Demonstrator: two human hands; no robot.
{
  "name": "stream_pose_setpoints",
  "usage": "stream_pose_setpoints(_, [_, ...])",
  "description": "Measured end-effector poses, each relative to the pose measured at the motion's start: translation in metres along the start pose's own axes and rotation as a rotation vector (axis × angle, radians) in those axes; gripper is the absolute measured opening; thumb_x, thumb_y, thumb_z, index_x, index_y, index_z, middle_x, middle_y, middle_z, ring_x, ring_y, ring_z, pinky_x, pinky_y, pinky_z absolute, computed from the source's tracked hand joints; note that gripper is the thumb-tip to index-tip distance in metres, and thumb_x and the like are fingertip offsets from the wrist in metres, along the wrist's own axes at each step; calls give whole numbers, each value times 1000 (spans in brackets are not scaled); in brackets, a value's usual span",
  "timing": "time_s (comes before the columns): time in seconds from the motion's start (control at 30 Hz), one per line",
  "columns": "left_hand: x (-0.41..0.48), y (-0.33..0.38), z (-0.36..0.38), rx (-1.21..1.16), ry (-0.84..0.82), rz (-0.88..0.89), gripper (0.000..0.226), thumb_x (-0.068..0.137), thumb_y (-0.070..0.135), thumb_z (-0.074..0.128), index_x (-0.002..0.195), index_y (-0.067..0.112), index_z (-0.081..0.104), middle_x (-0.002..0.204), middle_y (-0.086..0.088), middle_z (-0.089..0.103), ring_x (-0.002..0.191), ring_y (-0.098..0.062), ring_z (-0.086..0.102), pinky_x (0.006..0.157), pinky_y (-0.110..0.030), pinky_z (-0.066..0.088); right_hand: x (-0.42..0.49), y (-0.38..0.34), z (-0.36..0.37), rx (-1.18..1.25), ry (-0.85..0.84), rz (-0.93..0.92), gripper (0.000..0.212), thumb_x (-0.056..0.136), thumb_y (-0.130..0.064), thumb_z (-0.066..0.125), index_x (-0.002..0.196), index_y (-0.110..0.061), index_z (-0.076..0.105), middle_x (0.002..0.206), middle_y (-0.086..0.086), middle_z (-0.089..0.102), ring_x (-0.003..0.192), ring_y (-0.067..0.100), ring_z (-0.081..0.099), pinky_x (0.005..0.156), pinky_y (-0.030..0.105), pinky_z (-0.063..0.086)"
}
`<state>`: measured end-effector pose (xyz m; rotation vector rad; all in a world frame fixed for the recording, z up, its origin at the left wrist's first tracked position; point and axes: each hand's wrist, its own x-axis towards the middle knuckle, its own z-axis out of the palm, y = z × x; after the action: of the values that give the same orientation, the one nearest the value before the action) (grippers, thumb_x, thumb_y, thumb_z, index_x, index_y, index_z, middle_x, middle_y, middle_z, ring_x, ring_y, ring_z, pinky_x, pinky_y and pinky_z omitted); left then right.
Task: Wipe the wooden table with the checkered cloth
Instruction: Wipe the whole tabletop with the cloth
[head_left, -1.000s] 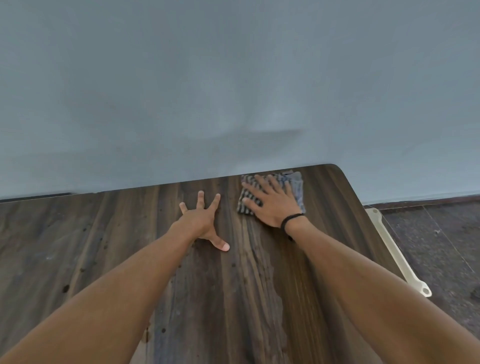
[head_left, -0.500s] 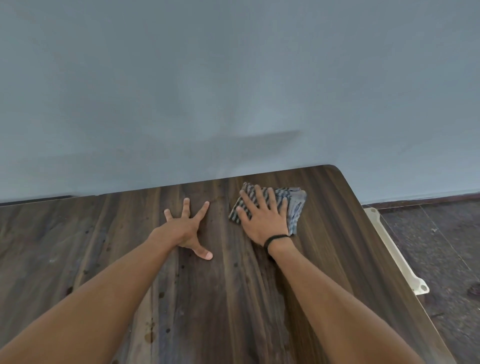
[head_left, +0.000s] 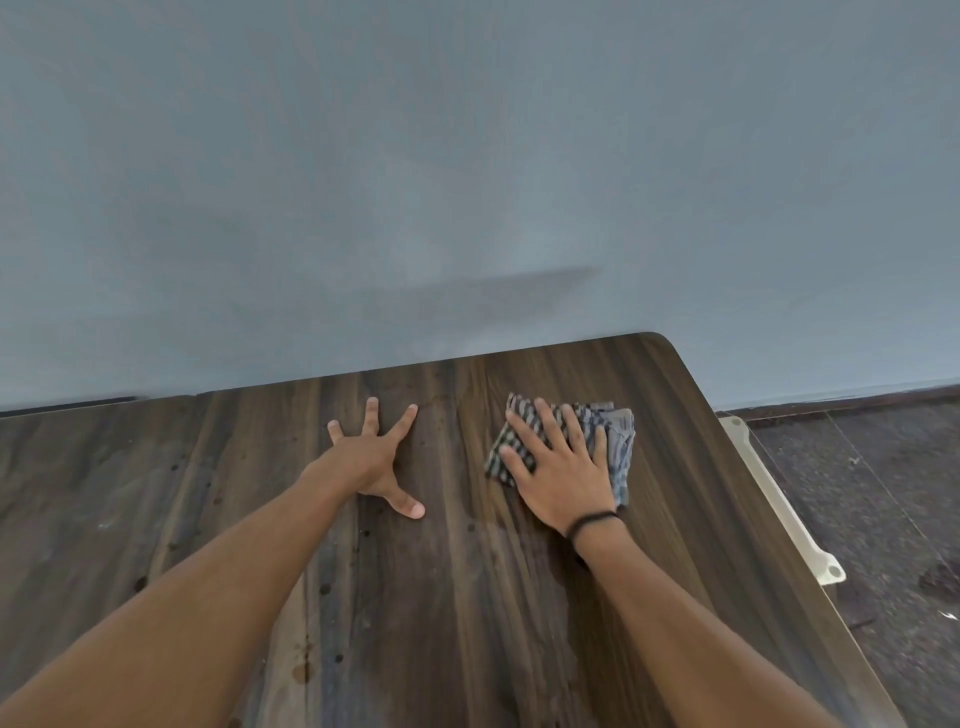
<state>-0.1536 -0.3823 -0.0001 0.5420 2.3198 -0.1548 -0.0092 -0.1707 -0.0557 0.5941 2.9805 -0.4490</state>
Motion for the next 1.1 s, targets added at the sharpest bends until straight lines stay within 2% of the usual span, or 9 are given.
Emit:
stream_pose_setpoints(0.07, [1, 0, 0, -3, -3, 2, 144, 58, 65, 83, 145, 46, -31, 153, -8, -41, 137, -59, -21, 117, -64, 2, 2, -24, 5, -2, 12, 55, 60, 102, -67, 13, 159, -51, 1, 170, -12, -8, 156, 24, -14, 115, 53, -23])
stream_pose_setpoints(0.2, [0, 1, 2, 15, 11, 5, 145, 57, 66, 83, 145, 46, -30, 153, -9, -40, 139, -57, -20, 117, -64, 3, -13, -17, 11, 9, -46, -115, 61, 99, -72, 13, 156, -56, 4, 170, -15, -4, 157, 19, -11, 118, 51, -21])
stream_pose_setpoints(0.33, [2, 0, 0, 30, 0, 1, 146, 55, 70, 81, 144, 45, -32, 153, -11, -40, 140, -57, -18, 117, -63, -1, 14, -24, -1, 38, -29, 51, 59, 103, -65, 16, 159, -51, 5, 171, -11, -5, 156, 24, -13, 119, 55, -18])
stream_pose_setpoints(0.47, [1, -1, 7, -5, 27, 10, 144, 55, 70, 81, 146, 47, -28, 155, -7, -38, 139, -57, -21, 117, -64, 1, -29, -7, 12, -21, -58, -168, 63, 95, -76, 7, 156, -58, 3, 170, -17, -2, 157, 18, -9, 118, 51, -20])
stream_pose_setpoints(0.57, [0, -4, 7, -19, 34, 11, 142, 57, 67, 81, 146, 46, -26, 156, -6, -36, 138, -57, -21, 116, -64, 2, -8, 20, -3, 22, -59, -23, 63, 96, -76, 11, 156, -58, 2, 170, -17, -3, 157, 19, -9, 119, 51, -17])
stream_pose_setpoints(0.7, [2, -2, 6, -23, 39, 5, 142, 57, 67, 82, 147, 46, -26, 157, -5, -36, 139, -57, -20, 116, -65, 4, 65, -22, -14, 81, -55, 182, 62, 104, -64, 17, 162, -44, 4, 171, -6, -8, 156, 28, -16, 119, 59, -16])
stream_pose_setpoints(0.8, [3, -1, 6, -10, 29, -19, 143, 56, 67, 82, 146, 47, -28, 156, -4, -37, 140, -56, -20, 117, -64, 4, 75, -52, -3, 46, -58, 47, 61, 104, -63, 15, 161, -45, 5, 171, -6, -8, 156, 28, -15, 118, 59, -17])
stream_pose_setpoints(0.9, [4, 0, 7, 0, 15, -13, 144, 56, 67, 82, 145, 46, -29, 155, -5, -38, 139, -56, -21, 116, -64, 3, 59, -29, 6, -7, -96, -144, 61, 99, -71, 15, 157, -55, 6, 171, -13, -2, 157, 21, -9, 119, 55, -16])
stream_pose_setpoints(1.1, [6, -3, 6, 0, 21, -2, 146, 55, 68, 82, 144, 46, -31, 154, -7, -39, 138, -57, -22, 114, -64, 1, 107, -53, -1, 38, -82, 55, 62, 102, -66, 17, 161, -48, 6, 171, -10, -8, 156, 27, -14, 118, 59, -17])
